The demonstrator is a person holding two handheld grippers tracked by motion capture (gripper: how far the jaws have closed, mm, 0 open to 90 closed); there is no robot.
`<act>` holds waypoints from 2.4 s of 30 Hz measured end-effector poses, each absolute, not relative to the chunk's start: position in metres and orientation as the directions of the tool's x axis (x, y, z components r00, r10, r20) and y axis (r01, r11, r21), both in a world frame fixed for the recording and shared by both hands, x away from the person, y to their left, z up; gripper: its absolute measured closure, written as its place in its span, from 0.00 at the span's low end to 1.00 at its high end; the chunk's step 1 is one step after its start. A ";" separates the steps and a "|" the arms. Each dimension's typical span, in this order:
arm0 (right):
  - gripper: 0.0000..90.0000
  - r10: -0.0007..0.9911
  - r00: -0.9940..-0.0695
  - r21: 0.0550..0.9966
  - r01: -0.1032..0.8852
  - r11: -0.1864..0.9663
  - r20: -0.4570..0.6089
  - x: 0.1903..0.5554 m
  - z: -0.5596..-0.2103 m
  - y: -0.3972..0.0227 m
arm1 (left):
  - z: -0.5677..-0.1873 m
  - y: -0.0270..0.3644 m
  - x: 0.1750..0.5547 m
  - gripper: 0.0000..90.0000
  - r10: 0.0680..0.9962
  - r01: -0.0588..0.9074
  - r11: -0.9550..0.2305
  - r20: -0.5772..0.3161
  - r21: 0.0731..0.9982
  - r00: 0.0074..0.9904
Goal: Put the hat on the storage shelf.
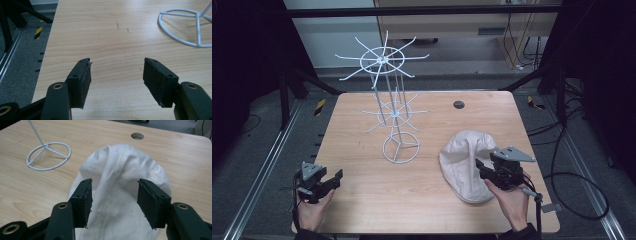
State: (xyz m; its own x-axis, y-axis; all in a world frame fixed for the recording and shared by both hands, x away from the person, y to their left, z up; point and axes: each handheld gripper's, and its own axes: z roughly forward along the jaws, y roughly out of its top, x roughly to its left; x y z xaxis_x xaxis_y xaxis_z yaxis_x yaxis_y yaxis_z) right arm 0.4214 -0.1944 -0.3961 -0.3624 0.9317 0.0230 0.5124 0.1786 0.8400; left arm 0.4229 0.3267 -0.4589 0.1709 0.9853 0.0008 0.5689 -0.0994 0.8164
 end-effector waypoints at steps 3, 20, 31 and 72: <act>0.52 0.929 -0.369 0.839 0.510 0.189 0.016 0.424 -0.397 -0.188 | -0.459 0.327 0.423 0.43 0.985 0.570 -0.099 0.001 0.815 0.170; 0.58 0.944 -0.330 0.800 0.567 0.196 0.002 0.448 -0.412 -0.166 | -0.459 0.327 0.425 0.43 0.986 0.573 -0.100 0.003 0.814 0.168; 0.60 0.953 -0.301 0.771 0.604 0.202 -0.013 0.460 -0.426 -0.161 | -0.460 0.326 0.425 0.43 0.985 0.574 -0.108 0.009 0.812 0.173; 0.98 0.970 -0.242 0.755 0.636 0.161 -0.003 0.462 -0.429 -0.167 | -0.460 0.327 0.424 0.44 0.985 0.575 -0.110 0.012 0.811 0.172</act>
